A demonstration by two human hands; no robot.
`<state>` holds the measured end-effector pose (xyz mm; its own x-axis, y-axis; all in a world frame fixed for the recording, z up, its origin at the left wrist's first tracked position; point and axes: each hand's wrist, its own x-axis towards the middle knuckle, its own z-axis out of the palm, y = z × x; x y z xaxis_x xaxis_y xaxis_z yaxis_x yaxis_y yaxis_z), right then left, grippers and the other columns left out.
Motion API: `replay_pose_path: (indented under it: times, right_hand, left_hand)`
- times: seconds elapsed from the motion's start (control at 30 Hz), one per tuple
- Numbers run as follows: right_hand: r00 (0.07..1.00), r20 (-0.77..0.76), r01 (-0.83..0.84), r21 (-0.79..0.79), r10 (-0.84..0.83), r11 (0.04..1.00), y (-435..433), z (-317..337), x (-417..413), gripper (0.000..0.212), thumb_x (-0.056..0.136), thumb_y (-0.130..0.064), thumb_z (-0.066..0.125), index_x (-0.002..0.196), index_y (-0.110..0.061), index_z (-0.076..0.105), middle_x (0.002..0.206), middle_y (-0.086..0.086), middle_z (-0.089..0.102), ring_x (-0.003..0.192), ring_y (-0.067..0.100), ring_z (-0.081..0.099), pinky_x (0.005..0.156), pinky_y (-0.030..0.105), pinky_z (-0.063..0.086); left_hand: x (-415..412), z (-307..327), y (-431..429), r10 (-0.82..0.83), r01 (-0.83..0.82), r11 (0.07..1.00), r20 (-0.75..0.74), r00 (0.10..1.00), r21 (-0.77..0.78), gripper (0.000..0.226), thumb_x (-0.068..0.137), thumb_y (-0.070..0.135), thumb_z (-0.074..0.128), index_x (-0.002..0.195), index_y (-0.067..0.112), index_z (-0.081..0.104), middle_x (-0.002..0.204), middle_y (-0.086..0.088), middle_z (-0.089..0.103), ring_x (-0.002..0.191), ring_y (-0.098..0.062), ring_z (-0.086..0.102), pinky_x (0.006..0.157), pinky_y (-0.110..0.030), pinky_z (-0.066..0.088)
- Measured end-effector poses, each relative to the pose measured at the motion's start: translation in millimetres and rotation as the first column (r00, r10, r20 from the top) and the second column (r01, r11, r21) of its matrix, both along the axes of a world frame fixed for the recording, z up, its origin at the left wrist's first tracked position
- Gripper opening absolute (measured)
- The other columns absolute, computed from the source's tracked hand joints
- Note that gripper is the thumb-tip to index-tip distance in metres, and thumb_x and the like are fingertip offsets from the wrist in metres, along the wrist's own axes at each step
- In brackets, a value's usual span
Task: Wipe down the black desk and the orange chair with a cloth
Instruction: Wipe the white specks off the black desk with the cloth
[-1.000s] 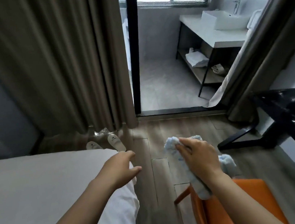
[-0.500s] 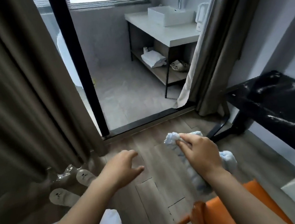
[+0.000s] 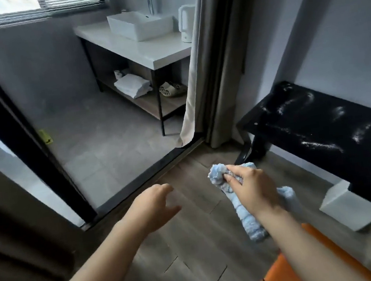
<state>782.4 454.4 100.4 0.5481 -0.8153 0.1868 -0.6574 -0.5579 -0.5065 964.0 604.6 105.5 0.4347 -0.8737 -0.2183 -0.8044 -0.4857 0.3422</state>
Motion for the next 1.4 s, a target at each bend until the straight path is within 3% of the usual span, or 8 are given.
replay_pose_path:
  times: [0.13, 0.27, 0.5, 0.67, 0.83, 1.0, 1.2, 1.4]
  right_hand:
    - [0.986, 0.015, 0.168, 0.003, -0.168, 0.986, -20.8, 11.7, 15.0, 0.029, 0.089, -0.032, 0.061, 0.117, -0.025, 0.066, 0.109, 0.002, 0.071, 0.1, 0.026, 0.065, 0.079, 0.038, 0.053]
    - [0.935, -0.01, 0.355, -0.013, -0.355, 0.935, -42.5, 19.0, 10.0, 0.026, 0.09, -0.036, 0.059, 0.113, -0.029, 0.068, 0.102, 0.004, 0.071, 0.095, 0.027, 0.065, 0.075, 0.036, 0.052]
    - [0.825, -0.04, 0.565, 0.004, -0.564, 0.825, -84.0, 13.8, -24.4, 0.024, 0.092, -0.035, 0.055, 0.11, -0.026, 0.067, 0.098, 0.001, 0.072, 0.094, 0.025, 0.064, 0.075, 0.039, 0.052]
    - [0.73, -0.008, 0.683, -0.025, -0.683, 0.73, -137.5, 3.6, -57.6, 0.025, 0.093, -0.034, 0.055, 0.114, -0.028, 0.067, 0.099, -0.003, 0.072, 0.091, 0.023, 0.065, 0.072, 0.032, 0.048]
    - [0.637, -0.046, 0.771, 0.021, -0.769, 0.637, -198.8, -1.4, -100.1, 0.021, 0.093, -0.036, 0.049, 0.086, -0.022, 0.063, 0.072, -0.004, 0.064, 0.074, 0.021, 0.062, 0.058, 0.029, 0.042]
    - [0.559, -0.083, 0.826, -0.028, -0.825, 0.562, -244.2, -1.0, -134.8, 0.022, 0.093, -0.038, 0.05, 0.107, -0.03, 0.066, 0.087, -0.005, 0.07, 0.082, 0.018, 0.065, 0.065, 0.028, 0.044]
    - [0.481, -0.093, 0.876, 0.016, -0.872, 0.482, -302.6, -11.4, -159.3, 0.027, 0.094, -0.038, 0.05, 0.115, -0.029, 0.065, 0.097, -0.001, 0.071, 0.09, 0.022, 0.065, 0.074, 0.033, 0.049]
    - [0.364, -0.105, 0.929, -0.025, -0.925, 0.368, -373.3, -10.8, -169.0, 0.029, 0.093, -0.038, 0.052, 0.117, -0.029, 0.064, 0.097, -0.001, 0.071, 0.09, 0.021, 0.065, 0.066, 0.027, 0.041]
  left_hand:
    - [37.5, 9.5, -52.4, -0.167, 0.166, 0.986, -0.006, 0.986, -0.031, 0.051, 0.088, 0.047, 0.061, 0.131, 0.021, 0.051, 0.126, 0.0, 0.057, 0.118, -0.018, 0.053, 0.094, -0.026, 0.041]
    - [48.9, 14.6, -111.8, -0.323, 0.321, 0.946, -0.046, 0.945, -0.045, 0.055, 0.089, 0.044, 0.06, 0.137, 0.021, 0.047, 0.134, 0.001, 0.053, 0.125, -0.017, 0.049, 0.1, -0.027, 0.039]
    - [33.5, 8.7, -204.8, -0.521, 0.52, 0.853, -0.109, 0.847, -0.043, 0.052, 0.089, 0.045, 0.06, 0.134, 0.021, 0.05, 0.132, 0.002, 0.054, 0.122, -0.017, 0.05, 0.1, -0.029, 0.041]
    - [2.1, 2.4, -290.8, -0.615, 0.617, 0.787, -0.072, 0.785, 0.008, 0.052, 0.088, 0.044, 0.06, 0.134, 0.023, 0.049, 0.128, 0.002, 0.055, 0.119, -0.017, 0.052, 0.097, -0.028, 0.042]
    - [-44.8, 6.7, -379.7, -0.672, 0.673, 0.733, -0.041, 0.739, 0.1, 0.045, 0.088, 0.041, 0.059, 0.125, 0.016, 0.054, 0.127, -0.001, 0.057, 0.117, -0.022, 0.053, 0.095, -0.03, 0.045]
    - [-82.7, 5.4, -449.4, -0.747, 0.748, 0.655, -0.059, 0.663, 0.109, 0.05, 0.09, 0.043, 0.058, 0.133, 0.019, 0.05, 0.133, 0.0, 0.053, 0.121, -0.02, 0.051, 0.099, -0.029, 0.042]
    - [-108.0, -6.0, -537.3, -0.822, 0.83, 0.546, -0.118, 0.557, 0.118, 0.06, 0.09, 0.041, 0.059, 0.144, 0.022, 0.041, 0.142, 0.002, 0.046, 0.128, -0.017, 0.046, 0.104, -0.027, 0.039]
    - [-129.0, -7.8, -636.6, -0.883, 0.893, 0.444, -0.132, 0.45, 0.074, 0.061, 0.09, 0.047, 0.059, 0.143, 0.023, 0.041, 0.139, 0.002, 0.047, 0.124, -0.016, 0.049, 0.102, -0.026, 0.04]
